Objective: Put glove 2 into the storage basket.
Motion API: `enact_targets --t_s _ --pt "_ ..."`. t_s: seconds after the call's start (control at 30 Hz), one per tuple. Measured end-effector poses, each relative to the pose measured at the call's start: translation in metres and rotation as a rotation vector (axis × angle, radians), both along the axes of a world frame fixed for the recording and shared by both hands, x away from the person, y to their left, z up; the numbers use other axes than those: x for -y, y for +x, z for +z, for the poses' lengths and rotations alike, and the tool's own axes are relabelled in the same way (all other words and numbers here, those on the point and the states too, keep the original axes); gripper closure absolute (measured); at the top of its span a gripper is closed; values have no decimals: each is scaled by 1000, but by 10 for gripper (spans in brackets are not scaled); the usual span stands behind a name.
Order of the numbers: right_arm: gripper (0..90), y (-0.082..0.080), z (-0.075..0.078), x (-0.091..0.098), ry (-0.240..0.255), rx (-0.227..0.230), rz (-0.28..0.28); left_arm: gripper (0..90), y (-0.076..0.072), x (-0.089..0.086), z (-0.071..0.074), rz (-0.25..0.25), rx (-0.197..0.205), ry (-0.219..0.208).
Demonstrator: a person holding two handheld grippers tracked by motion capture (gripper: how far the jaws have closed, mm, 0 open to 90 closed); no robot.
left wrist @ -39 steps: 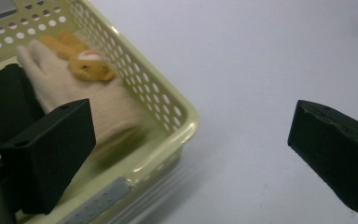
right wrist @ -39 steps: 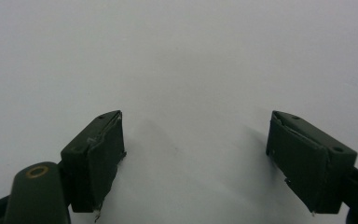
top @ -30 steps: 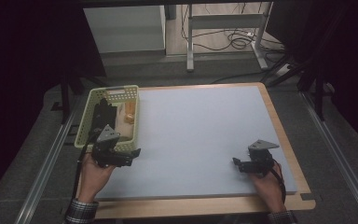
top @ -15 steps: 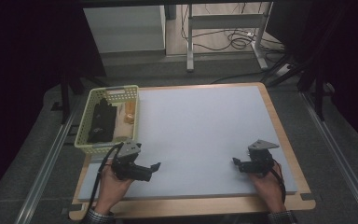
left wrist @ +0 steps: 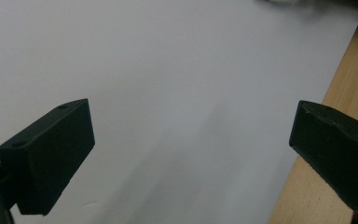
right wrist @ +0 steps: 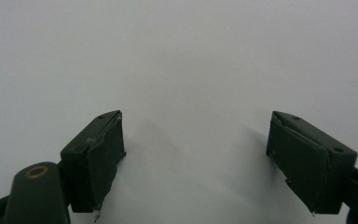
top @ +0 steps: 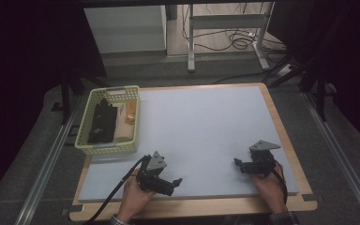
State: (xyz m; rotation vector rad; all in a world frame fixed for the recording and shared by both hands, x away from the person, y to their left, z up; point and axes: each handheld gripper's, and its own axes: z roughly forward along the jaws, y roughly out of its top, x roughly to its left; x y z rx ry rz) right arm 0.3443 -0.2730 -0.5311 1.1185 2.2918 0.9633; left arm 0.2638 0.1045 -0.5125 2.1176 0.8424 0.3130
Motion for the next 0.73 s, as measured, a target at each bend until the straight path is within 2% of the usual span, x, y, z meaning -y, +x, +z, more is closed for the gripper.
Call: enact_targets --t_s 0.1,0.17,0.2,0.3,0.43,0.53,0.73 --pt "185 0 0 0 0 0 0 1 1 3 -8 4 -13 18" --pt "185 0 0 0 0 0 0 0 4 5 -22 12 -40 50" --pt "185 0 0 0 0 0 0 0 4 5 -22 12 -40 50" --pt "185 0 0 0 -1 2 0 0 8 6 -35 15 -73 70" --pt "185 0 0 0 -1 2 0 0 8 5 -35 25 -74 75" --pt "185 0 0 0 -3 4 1 0 6 8 -37 35 -45 98" --pt "183 0 0 0 -4 5 0 0 5 8 -38 44 -41 86"
